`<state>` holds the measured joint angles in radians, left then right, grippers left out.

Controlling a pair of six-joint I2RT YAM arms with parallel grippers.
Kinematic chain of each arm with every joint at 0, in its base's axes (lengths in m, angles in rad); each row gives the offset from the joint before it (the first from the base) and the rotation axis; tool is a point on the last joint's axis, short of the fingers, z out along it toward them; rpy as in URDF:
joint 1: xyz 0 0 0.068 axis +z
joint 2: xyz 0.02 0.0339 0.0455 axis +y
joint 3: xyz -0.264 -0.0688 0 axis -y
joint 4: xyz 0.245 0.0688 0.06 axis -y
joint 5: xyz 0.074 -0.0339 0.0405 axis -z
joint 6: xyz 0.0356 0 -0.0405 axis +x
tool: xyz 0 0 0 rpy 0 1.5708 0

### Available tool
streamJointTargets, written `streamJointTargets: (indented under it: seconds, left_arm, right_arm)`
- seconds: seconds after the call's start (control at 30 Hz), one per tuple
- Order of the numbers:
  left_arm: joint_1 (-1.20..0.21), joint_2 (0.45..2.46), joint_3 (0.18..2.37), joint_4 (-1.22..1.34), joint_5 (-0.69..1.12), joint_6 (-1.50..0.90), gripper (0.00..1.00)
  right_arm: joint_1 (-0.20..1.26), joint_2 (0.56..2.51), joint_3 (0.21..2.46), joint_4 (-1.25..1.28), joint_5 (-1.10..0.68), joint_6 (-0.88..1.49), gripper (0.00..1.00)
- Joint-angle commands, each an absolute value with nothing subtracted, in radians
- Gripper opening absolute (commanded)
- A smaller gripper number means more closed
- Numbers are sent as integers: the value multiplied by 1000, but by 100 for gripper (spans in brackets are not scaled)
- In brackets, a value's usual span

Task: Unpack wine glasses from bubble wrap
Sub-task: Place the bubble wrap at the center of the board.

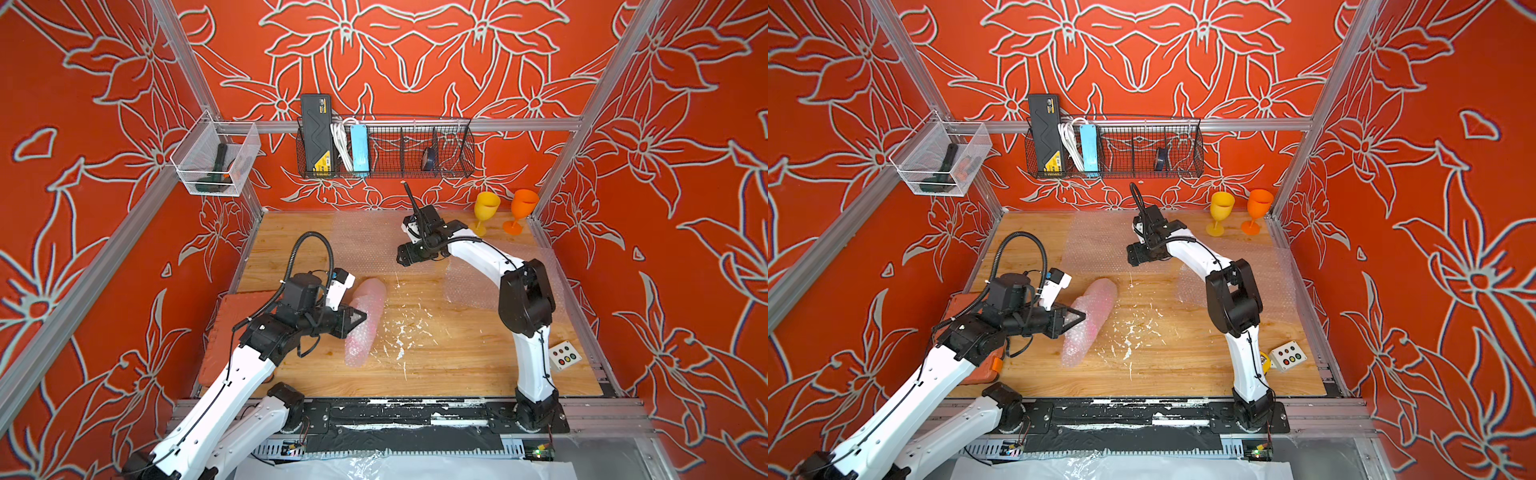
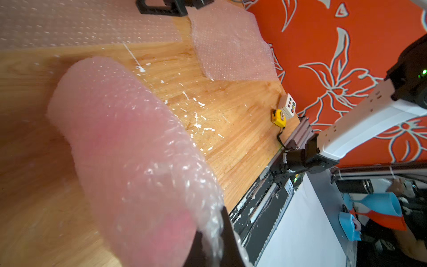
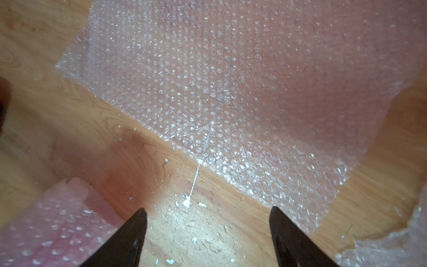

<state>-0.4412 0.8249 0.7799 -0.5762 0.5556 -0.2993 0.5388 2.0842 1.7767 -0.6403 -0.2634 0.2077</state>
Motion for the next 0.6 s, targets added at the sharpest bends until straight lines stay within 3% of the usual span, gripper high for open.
streamJointTargets:
  seconds: [0.0, 0.1, 0.5, 0.57]
  left_arm:
    - [-553, 876, 745, -459, 526, -369, 0]
    - [-641, 902, 750, -454, 422, -395, 0]
    - [-750, 1077, 616, -210, 399, -507, 0]
    - [-756, 1097, 618, -191, 397, -513, 5]
  right_arm:
    - [533, 2033, 1700, -596, -283, 204, 83]
    - [511, 2001, 1631, -576, -284, 208, 84]
    - [489, 1860, 1416, -525, -343, 252, 83]
    - [489, 1834, 1386, -526, -344, 262, 83]
